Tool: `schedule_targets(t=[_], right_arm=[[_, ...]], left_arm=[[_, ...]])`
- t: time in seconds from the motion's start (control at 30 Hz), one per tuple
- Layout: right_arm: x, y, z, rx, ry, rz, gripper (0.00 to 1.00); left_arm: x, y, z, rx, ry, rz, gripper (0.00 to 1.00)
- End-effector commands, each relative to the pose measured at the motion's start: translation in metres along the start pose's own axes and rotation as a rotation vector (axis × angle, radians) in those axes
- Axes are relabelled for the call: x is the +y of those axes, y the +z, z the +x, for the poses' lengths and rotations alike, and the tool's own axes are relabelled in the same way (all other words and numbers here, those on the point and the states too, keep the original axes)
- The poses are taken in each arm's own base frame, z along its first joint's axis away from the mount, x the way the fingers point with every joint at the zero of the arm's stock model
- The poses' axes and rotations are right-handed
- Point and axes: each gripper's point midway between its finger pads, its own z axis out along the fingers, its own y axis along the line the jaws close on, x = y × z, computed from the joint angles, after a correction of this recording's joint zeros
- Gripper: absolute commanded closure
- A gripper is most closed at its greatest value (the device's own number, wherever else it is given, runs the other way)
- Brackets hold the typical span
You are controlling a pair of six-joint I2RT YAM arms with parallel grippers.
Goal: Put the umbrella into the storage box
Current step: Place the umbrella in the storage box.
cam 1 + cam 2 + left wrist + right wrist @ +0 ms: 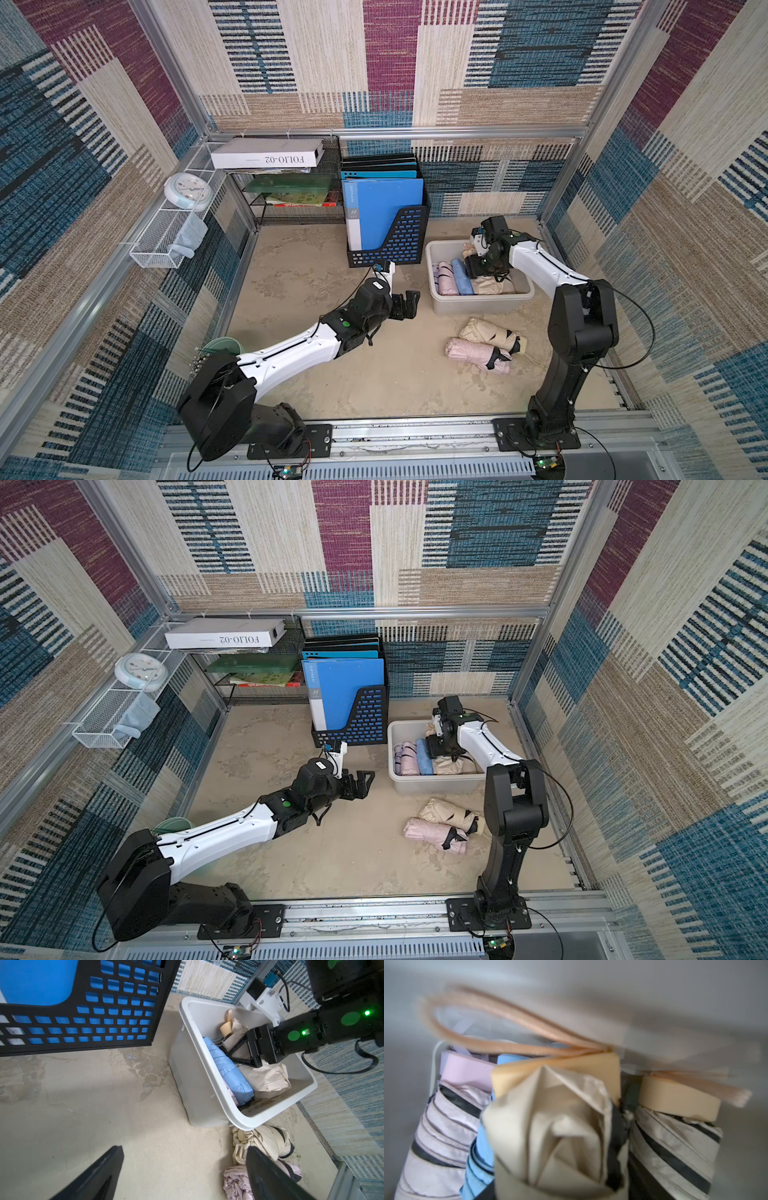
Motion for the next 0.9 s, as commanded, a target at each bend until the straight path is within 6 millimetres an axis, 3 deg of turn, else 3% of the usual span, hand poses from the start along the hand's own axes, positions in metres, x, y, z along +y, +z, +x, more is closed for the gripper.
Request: schedule_targets(t=[0.0, 0.2, 0.33, 0.47, 0.63, 0.77, 0.87], right_arm=[[-0.007, -0.016, -0.019, -0.069, -0.005, 0.031, 0.22], [-0.01, -0.06, -0.02, -0.141, 0.033, 0.036, 0.18], [-0.008, -0.079, -0.005, -0.164, 0.101, 0.023, 0.28], [-0.003, -0.072, 0.019, -0.159, 0.192, -0.008, 0.41], [0.003, -0.047, 0.041, -0.118, 0.254, -0.066, 0.51], [0.003, -0.037, 0.044, -0.1, 0.268, -0.086, 0.51], [-0.001, -0.046, 0.038, -0.116, 0.265, -0.076, 0.43]], left_arm=[[-0.019, 0.002, 0.002, 0.011, 0.074, 0.095, 0.06], [-0.082, -0.006, 0.049, 0.116, 0.565, 0.277, 0.07], [-0.117, -0.009, 0.077, 0.159, 0.766, 0.39, 0.08], [-0.143, -0.003, 0.098, 0.203, 0.928, 0.462, 0.11], [-0.165, 0.006, 0.134, 0.287, 1.218, 0.531, 0.13], [-0.169, 0.015, 0.152, 0.338, 1.34, 0.555, 0.13], [-0.168, 0.024, 0.16, 0.387, 1.399, 0.56, 0.13]])
